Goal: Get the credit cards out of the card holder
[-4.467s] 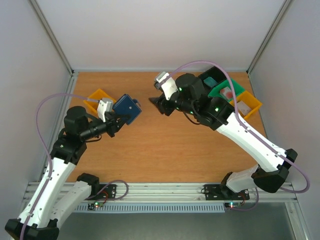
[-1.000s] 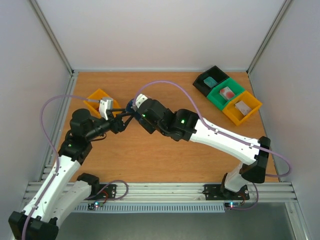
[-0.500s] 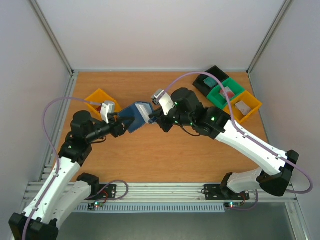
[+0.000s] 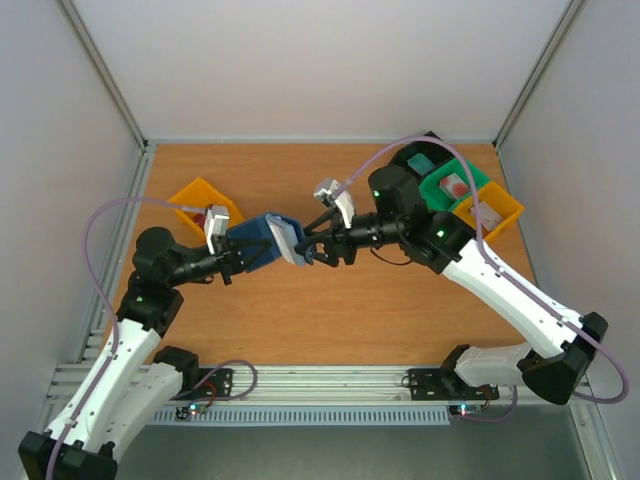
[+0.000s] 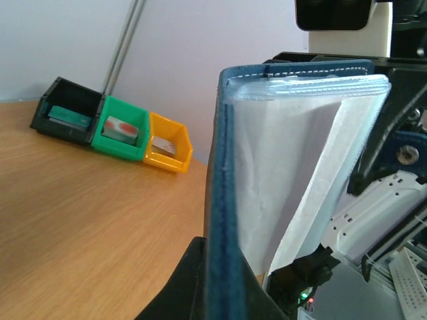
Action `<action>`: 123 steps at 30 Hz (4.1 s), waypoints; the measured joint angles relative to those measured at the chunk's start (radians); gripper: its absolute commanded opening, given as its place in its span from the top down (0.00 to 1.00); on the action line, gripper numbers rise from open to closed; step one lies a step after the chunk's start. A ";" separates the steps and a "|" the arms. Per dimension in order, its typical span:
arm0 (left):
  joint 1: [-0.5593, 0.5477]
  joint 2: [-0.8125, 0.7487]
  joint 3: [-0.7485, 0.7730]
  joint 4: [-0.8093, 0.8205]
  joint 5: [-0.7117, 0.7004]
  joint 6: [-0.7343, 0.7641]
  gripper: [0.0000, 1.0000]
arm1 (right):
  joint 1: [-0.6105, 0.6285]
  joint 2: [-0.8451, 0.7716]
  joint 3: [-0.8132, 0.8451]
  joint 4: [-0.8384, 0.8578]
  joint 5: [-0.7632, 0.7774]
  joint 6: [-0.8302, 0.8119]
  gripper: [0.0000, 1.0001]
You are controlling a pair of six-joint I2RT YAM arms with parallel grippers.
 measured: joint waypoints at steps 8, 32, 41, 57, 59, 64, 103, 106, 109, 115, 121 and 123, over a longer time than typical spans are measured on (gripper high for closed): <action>0.000 -0.019 0.000 0.017 0.047 -0.009 1.00 | -0.048 -0.079 -0.019 -0.006 -0.038 -0.038 0.42; -0.105 0.028 0.252 -0.660 -0.607 0.201 1.00 | 0.214 0.172 -0.007 0.182 0.443 0.074 0.03; -0.140 0.050 0.261 -0.753 -0.714 0.265 1.00 | 0.212 0.225 -0.009 0.267 0.447 0.143 0.16; -0.140 0.004 0.194 -0.633 -0.504 0.170 1.00 | 0.031 0.077 -0.108 0.195 0.011 0.056 0.45; -0.140 0.003 0.193 -0.622 -0.491 0.169 1.00 | 0.031 0.077 -0.108 0.163 -0.005 0.031 0.50; -0.140 -0.009 0.180 -0.593 -0.443 0.167 1.00 | 0.025 0.059 -0.109 0.111 -0.026 -0.019 0.63; -0.140 -0.043 0.003 -0.281 -0.216 0.012 1.00 | 0.112 0.096 -0.109 0.204 0.144 0.018 0.69; -0.140 -0.049 0.002 -0.278 -0.214 0.005 1.00 | 0.111 0.096 -0.109 0.206 0.152 0.011 0.80; -0.140 -0.056 0.002 -0.278 -0.209 0.005 0.84 | 0.111 0.092 -0.109 0.202 0.164 0.003 0.89; -0.141 -0.066 0.002 -0.251 -0.193 0.042 0.29 | 0.119 0.090 -0.093 0.145 0.188 0.003 0.99; -0.144 -0.081 0.002 -0.256 -0.172 0.115 0.08 | 0.122 0.090 -0.088 0.122 0.226 0.024 0.99; -0.144 -0.081 0.002 -0.259 -0.164 0.124 0.08 | 0.123 0.090 -0.088 0.122 0.239 0.031 0.99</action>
